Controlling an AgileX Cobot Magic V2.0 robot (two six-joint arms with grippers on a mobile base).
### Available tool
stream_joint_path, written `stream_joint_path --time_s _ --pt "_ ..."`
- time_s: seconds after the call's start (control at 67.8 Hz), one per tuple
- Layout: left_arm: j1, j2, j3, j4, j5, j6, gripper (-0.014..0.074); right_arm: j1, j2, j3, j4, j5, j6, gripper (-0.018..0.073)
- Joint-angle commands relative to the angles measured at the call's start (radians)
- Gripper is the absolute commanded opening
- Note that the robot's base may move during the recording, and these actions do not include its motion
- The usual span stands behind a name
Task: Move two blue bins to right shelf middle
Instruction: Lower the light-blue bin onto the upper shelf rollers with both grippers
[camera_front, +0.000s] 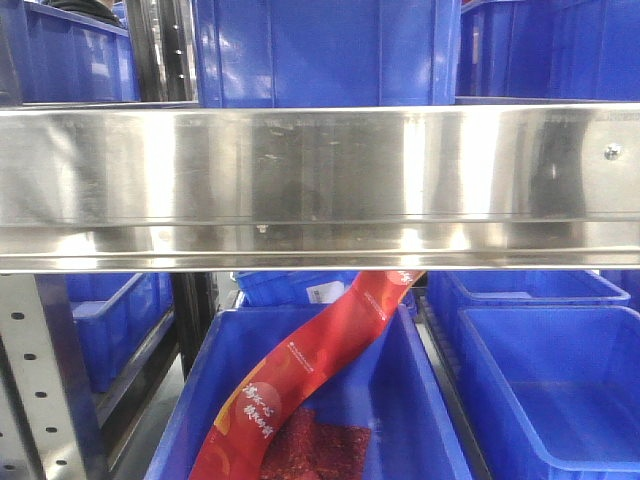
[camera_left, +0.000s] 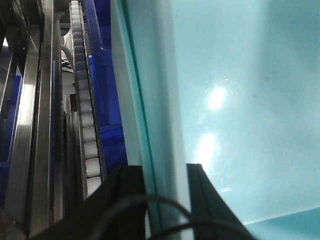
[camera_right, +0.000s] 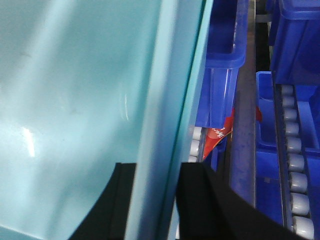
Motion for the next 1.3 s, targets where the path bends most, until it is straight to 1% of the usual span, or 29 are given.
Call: stream_joint_path --time_s 0.0,0.502,0.635,0.708,0.782,0.827,0.915,1.048,1.151,1.284 --pt "-0.001 -0.024 -0.018 -0.036 -0.079 0.014 -0.0111 -0.006 -0.016 -0.018 -0.002 -0.077 -0.011 -0.0153" --pt "-0.001 -0.024 -0.018 -0.036 -0.079 0.014 -0.0111 -0.006 -0.016 -0.018 -0.002 -0.079 -0.011 -0.0153" --pt "-0.001 -0.024 -0.018 -0.039 -0.106 0.014 -0.0111 -0.006 -0.016 -0.018 0.012 -0.081 -0.011 -0.0153" --pt "-0.001 -0.024 -0.018 -0.039 -0.076 0.014 -0.0111 -0.006 -0.016 -0.018 0.016 -0.035 -0.011 -0.0153" --pt "-0.001 -0.024 -0.018 -0.039 -0.005 0.014 -0.0111 -0.006 -0.012 -0.016 0.016 0.046 -0.011 -0.0153" --pt "-0.001 -0.024 -0.015 -0.039 0.058 0.016 -0.0111 -0.006 -0.01 -0.014 0.016 0.08 -0.011 -0.0153" --pt "-0.001 -0.024 0.021 -0.036 0.119 0.016 -0.0111 -0.006 -0.005 0.01 0.016 0.122 -0.011 -0.0153" --pt "-0.001 -0.024 0.113 -0.034 0.129 0.016 -0.0111 -0.006 -0.005 0.084 0.016 0.111 -0.011 -0.0153" --pt "-0.001 -0.024 0.19 -0.013 0.082 0.016 -0.0111 -0.006 -0.005 0.156 0.016 0.076 -0.011 -0.0153" --pt "-0.001 -0.024 0.252 -0.013 0.031 0.016 -0.0111 -0.006 -0.005 0.256 0.016 0.019 -0.011 -0.0153"
